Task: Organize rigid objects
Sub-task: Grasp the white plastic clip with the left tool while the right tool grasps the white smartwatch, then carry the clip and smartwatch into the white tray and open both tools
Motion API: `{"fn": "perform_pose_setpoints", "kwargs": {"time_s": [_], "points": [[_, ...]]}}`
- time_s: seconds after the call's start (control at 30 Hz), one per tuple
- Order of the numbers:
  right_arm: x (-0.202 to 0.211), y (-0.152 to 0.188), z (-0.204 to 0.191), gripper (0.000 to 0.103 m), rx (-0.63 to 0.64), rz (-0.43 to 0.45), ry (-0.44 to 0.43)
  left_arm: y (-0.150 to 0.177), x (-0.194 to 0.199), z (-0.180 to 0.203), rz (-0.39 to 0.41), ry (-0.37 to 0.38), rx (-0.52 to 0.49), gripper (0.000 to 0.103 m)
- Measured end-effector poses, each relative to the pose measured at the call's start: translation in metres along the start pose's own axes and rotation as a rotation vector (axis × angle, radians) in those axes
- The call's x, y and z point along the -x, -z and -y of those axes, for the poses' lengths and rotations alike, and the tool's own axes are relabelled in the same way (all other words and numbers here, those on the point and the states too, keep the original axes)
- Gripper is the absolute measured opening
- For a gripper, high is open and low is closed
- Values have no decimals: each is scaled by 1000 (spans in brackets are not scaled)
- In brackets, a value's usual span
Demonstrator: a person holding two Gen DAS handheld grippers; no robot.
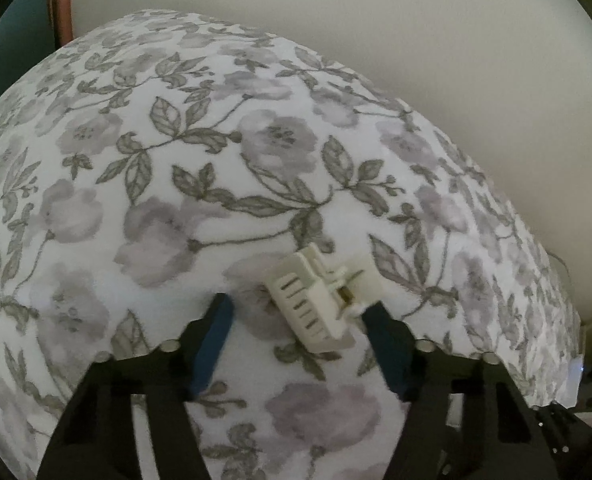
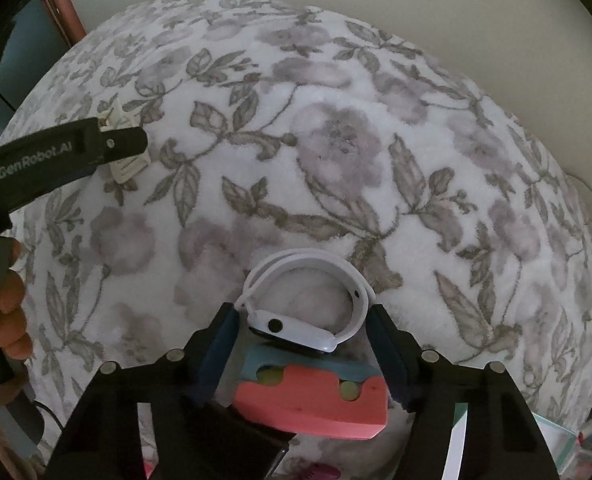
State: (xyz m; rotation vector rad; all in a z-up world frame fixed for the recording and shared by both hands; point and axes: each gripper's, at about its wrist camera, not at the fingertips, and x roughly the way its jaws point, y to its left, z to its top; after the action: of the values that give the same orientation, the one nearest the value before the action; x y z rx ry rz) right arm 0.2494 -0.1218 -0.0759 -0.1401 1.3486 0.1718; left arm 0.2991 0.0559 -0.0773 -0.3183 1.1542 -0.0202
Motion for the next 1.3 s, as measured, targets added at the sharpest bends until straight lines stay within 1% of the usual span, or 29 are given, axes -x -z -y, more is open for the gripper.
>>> {"fn": "perform_pose_setpoints", "kwargs": {"time_s": [0.07, 0.1, 0.23, 0.27, 0.47, 0.53, 0.57, 0.7, 1.0, 1.1, 1.3], "points": [[0, 2, 0, 67, 0, -2, -1, 0, 0, 3, -5, 19, -13, 47], [0, 2, 0, 66, -1, -4, 0, 0, -1, 4, -8, 25, -17, 44], [-1, 3, -2, 65, -12, -11, 3, 1, 0, 7, -5, 18, -38, 38], [-4, -2, -1, 65, -13, -13, 3, 0, 0, 7, -6, 16, -42, 37], [-5, -8, 1, 61, -10, -13, 3, 3, 3, 8, -7, 2, -62, 36], [-3, -6, -2, 60, 7, -3, 9, 3, 4, 8, -8, 0, -70, 36], [-2, -5, -3, 60, 13, 1, 10, 3, 6, 9, -5, -1, -71, 34], [3, 0, -1, 60, 5, 13, 0, -1, 14, 12, 12, 0, -79, 33], [26, 6, 20, 59, -52, 74, -34, -9, 33, 17, 48, 22, -83, 30], [35, 9, 26, 59, -56, 99, -35, -10, 38, 18, 57, 29, -80, 30], [46, 13, 32, 59, -68, 118, -20, -13, 52, 20, 77, 60, -77, 30]]}}
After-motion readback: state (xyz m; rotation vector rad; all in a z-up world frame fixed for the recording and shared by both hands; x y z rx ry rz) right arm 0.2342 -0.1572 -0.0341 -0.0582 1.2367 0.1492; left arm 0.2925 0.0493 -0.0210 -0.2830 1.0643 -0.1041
